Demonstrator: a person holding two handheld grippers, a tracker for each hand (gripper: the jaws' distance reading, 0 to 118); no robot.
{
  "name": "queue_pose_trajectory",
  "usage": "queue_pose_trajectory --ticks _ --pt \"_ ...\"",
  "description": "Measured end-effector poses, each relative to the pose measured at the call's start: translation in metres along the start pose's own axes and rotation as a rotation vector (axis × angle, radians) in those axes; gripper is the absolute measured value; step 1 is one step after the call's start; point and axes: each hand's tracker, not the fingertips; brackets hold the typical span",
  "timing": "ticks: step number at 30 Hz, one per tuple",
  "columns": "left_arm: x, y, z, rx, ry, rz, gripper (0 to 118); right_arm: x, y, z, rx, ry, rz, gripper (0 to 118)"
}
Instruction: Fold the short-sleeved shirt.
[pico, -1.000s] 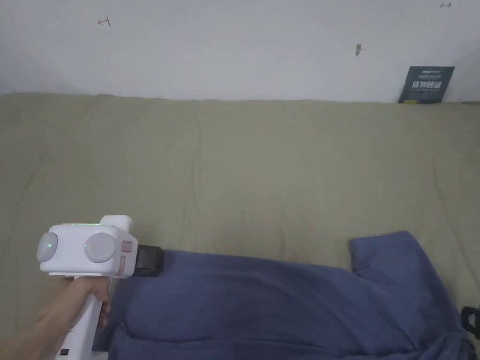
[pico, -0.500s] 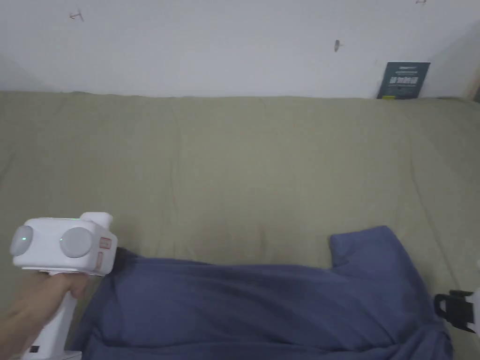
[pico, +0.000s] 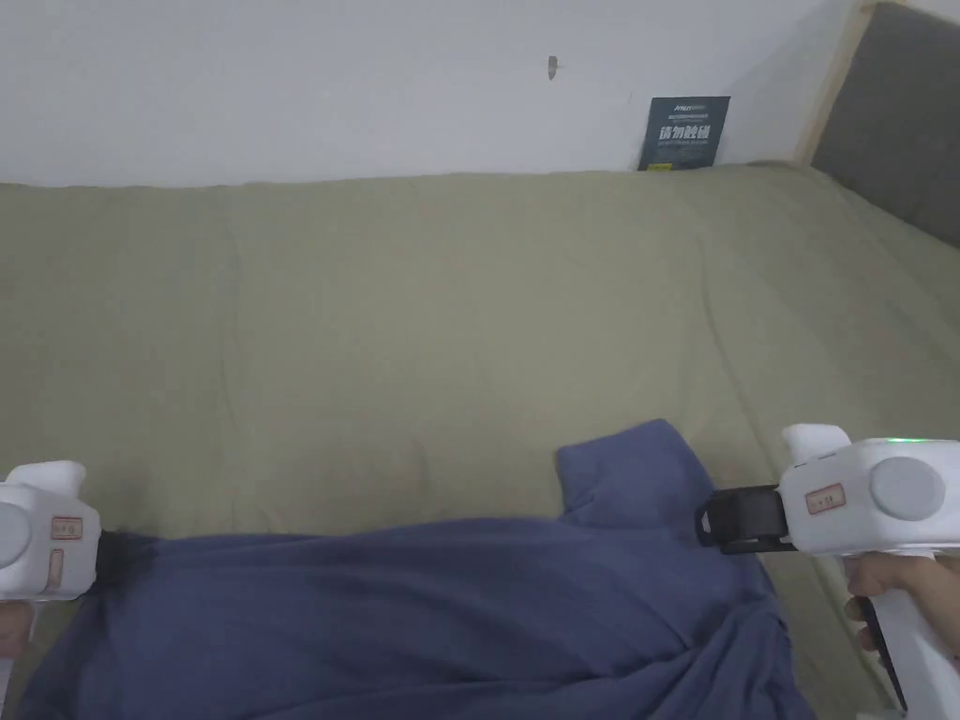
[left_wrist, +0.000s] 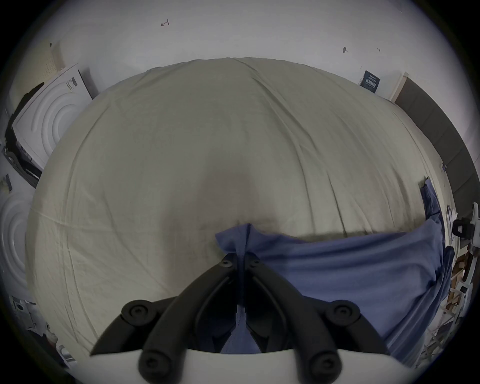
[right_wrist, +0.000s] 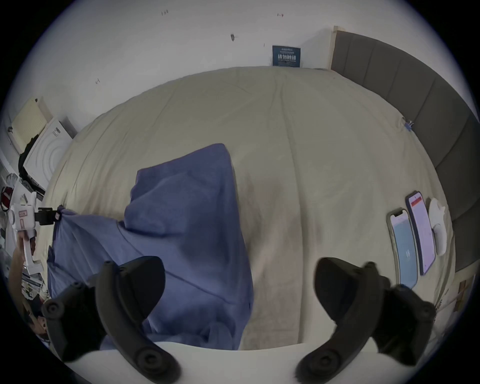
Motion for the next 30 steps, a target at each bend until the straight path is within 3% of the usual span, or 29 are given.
queue_pose_trajectory --ticks 4,6,8,9,10,11,13,16,17,30 --pt "0.001 0.000 -0.001 -0.003 0.001 0.001 1 -0.026 -0.001 -0.004 -0.055 -0.038 0.062 115" --pt "0.002 0.000 -0.002 -0.002 0.004 -0.005 1 -0.001 0.005 -0.033 -0.079 -0.024 0.080 103" --pt "0.003 0.000 -0.001 0.000 0.009 -0.005 1 -0.001 -0.001 -0.031 -0.053 -0.108 0.118 64" --pt "0.004 0.000 -0.001 0.000 0.012 -0.008 1 -0.002 -0.004 -0.020 -0.026 -0.062 0.131 47" --pt "0.005 0.000 -0.002 -0.002 0.016 -0.019 1 0.000 -0.004 -0.012 -0.015 -0.026 0.116 7" --pt "0.005 0.000 -0.001 0.000 0.018 -0.022 1 -0.001 -0.007 -0.008 0.030 0.000 0.103 0" --pt "0.005 0.000 0.004 0.000 0.018 -0.020 1 -0.012 -0.012 0.016 0.034 -0.035 0.116 0" --pt "-0.001 -0.002 0.017 0.012 -0.007 0.009 1 -0.027 -0.021 0.040 0.059 0.005 0.100 0" --pt "-0.003 -0.003 0.022 0.018 -0.022 0.029 1 -0.014 -0.013 0.041 0.037 0.056 0.076 0" --pt "-0.022 -0.063 0.113 0.126 -0.075 0.061 1 -0.013 -0.048 0.132 0.189 0.142 0.110 0"
